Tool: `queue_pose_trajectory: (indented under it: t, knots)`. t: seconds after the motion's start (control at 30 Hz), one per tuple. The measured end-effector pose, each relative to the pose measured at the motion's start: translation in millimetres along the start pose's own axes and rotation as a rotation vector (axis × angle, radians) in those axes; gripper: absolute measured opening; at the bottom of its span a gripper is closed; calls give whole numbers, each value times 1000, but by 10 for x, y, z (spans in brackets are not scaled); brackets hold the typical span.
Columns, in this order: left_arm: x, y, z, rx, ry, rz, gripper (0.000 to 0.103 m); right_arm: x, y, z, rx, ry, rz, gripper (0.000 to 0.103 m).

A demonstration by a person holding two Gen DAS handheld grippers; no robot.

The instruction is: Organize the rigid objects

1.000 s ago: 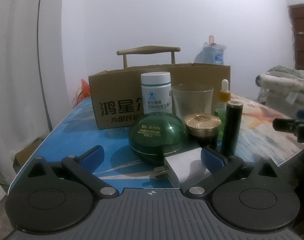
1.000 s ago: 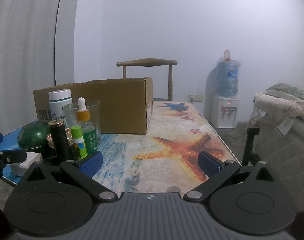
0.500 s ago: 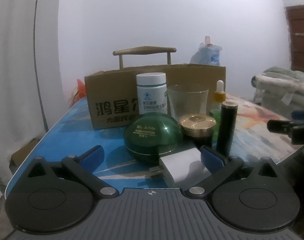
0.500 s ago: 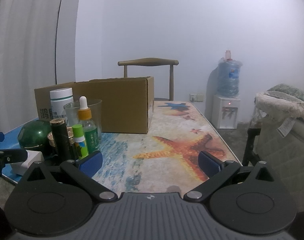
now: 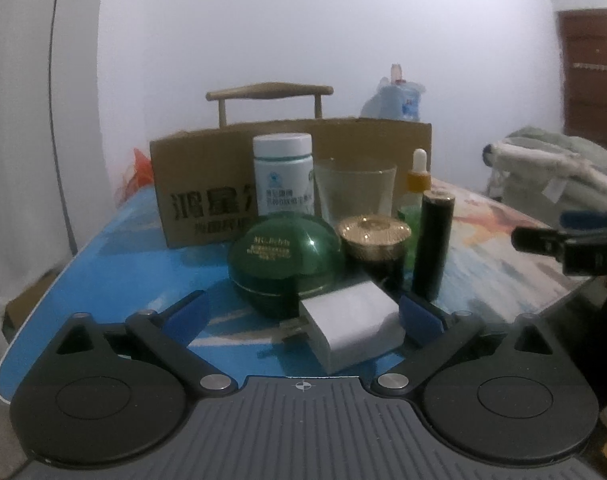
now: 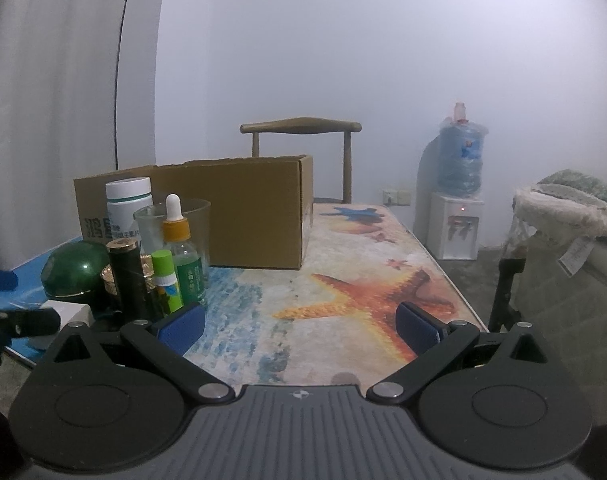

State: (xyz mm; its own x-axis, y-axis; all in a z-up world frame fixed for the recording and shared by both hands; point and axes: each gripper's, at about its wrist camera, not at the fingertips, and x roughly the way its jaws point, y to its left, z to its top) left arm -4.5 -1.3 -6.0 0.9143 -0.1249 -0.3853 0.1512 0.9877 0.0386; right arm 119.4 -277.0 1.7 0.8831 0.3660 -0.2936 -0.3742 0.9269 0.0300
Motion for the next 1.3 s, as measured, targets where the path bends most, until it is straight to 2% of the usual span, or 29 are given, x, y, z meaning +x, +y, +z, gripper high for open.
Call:
queue_pose_trajectory:
  t: [0.1, 0.17, 0.23, 0.3, 0.5, 0.73, 1.0, 1.07, 1.1, 1.13, 1.3]
  knots:
    - [4, 16, -16, -11, 13, -35, 95, -12, 29, 9, -5, -9, 12, 103]
    - [17, 29, -27, -19, 26, -61, 87, -20, 54, 12, -10, -14, 25, 103]
    - [54, 39, -36, -33, 51, -100, 72, -24, 80, 15, -17, -17, 39, 103]
    - [93, 45, -49, -48, 72, -130, 65, -30, 107, 21, -21, -20, 56, 103]
    - [76, 95, -70, -88, 71, -155, 57, -40, 214, 36, -24, -24, 139, 103]
    - [15, 186, -95, -120, 69, -200, 47, -34, 422, 60, -24, -11, 297, 103]
    - [-65, 278, -132, -119, 63, -204, 48, -40, 628, 67, -37, 20, 380, 103]
    - [-94, 286, -135, -113, 46, -187, 57, -45, 648, 64, -31, 30, 402, 103]
    - [-108, 293, -134, -114, 38, -185, 73, -50, 656, 58, -30, 33, 412, 103]
    - [-122, 298, -136, -116, 22, -181, 82, -52, 660, 52, -27, 39, 423, 103]
    - [-29, 234, -99, -70, 20, -191, 81, 15, 615, 39, 22, 88, 474, 100]
